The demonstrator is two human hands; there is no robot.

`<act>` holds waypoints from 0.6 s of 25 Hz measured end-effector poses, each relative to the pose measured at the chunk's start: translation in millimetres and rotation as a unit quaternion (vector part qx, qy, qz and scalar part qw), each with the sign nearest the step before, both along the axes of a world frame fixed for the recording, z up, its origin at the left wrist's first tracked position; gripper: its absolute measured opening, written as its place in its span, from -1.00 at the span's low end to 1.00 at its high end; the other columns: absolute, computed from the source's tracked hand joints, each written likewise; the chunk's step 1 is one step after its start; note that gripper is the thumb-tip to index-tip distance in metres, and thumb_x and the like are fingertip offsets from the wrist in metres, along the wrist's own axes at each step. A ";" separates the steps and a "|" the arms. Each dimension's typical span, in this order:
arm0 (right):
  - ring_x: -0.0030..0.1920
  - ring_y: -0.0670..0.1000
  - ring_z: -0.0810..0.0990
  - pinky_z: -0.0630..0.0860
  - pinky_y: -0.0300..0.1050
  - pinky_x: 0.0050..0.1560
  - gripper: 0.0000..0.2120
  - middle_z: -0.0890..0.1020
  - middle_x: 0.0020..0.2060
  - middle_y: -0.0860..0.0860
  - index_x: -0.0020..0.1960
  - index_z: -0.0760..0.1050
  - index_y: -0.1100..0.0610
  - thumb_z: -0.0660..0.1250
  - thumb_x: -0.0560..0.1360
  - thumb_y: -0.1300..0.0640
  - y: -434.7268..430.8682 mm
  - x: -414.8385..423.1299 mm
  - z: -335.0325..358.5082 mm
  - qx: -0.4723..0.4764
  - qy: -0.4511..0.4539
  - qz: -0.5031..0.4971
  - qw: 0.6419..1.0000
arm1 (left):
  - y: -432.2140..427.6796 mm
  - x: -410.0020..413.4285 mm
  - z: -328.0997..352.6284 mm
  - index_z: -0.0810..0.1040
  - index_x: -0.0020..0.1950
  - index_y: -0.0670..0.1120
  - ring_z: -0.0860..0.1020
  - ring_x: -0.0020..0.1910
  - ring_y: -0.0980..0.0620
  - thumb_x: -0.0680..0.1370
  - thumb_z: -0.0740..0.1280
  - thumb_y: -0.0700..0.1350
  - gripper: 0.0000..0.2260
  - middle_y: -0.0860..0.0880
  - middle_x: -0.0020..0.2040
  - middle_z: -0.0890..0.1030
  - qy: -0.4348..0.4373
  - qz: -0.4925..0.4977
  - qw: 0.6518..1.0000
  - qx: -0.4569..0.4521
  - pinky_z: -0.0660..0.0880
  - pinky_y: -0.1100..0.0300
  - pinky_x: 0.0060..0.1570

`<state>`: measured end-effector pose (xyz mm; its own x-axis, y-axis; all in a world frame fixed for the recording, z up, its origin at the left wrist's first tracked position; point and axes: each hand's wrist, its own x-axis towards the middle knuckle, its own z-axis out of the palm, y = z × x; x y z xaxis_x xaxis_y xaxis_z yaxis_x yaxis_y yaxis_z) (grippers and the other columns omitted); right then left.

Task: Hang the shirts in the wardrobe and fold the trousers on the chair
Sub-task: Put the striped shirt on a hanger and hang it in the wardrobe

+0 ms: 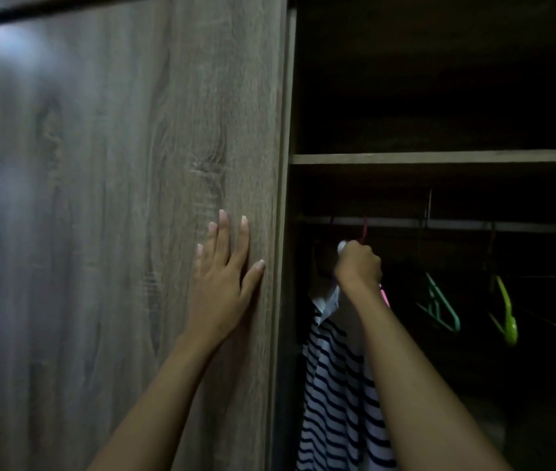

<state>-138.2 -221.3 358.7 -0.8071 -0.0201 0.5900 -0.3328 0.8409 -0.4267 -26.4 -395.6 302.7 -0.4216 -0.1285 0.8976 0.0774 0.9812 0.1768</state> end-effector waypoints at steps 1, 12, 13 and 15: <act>0.04 0.16 0.58 0.41 -0.11 -0.21 -0.81 0.58 0.03 0.18 0.11 0.49 0.21 0.15 0.57 0.28 -1.5 -2.5 -1.9 0.008 -0.007 0.002 1.000 | -0.8 0.1 -0.4 -0.22 0.53 0.14 -0.34 0.49 0.13 0.56 -0.09 0.25 -0.41 0.11 0.53 -0.34 0.002 0.002 1.000 -0.003 -0.27 0.07 0.44; 0.07 0.17 0.52 0.37 -0.06 -0.14 -0.74 0.52 0.14 0.19 0.22 0.37 0.18 0.12 0.55 0.29 -0.2 -2.3 -20.2 0.006 -0.094 0.101 0.990 | -5.6 1.5 1.2 -0.20 0.54 0.14 -0.27 0.52 0.06 0.57 -0.02 0.24 -0.40 0.09 0.53 -0.31 -0.008 -0.016 1.000 -0.011 -0.21 0.00 0.45; 0.05 0.16 0.52 0.37 -0.07 -0.14 -0.74 0.52 0.14 0.19 0.24 0.36 0.17 0.12 0.57 0.26 2.7 3.0 -21.7 -0.010 -0.099 0.102 0.990 | -5.8 3.3 2.2 -0.19 0.54 0.15 -0.25 0.53 0.04 0.58 0.02 0.22 -0.40 0.08 0.54 -0.30 -0.015 -0.018 1.000 -0.011 -0.17 -0.03 0.47; 0.10 0.17 0.53 0.36 -0.11 -0.12 -0.73 0.53 0.13 0.19 0.28 0.37 0.20 0.12 0.60 0.19 7.7 17.6 -26.0 -0.065 -0.097 0.099 0.988 | -4.2 9.5 3.4 -0.14 0.54 0.13 -0.21 0.54 0.01 0.60 0.12 0.13 -0.40 0.05 0.55 -0.26 -0.026 -0.034 0.999 0.000 -0.08 -0.08 0.48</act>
<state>-120.6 -213.6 332.7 -0.8929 -0.1230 0.4332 -0.3869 0.7018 -0.5982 -16.9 -399.8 306.1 -0.4745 -0.0978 0.8748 0.1340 0.9742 0.1816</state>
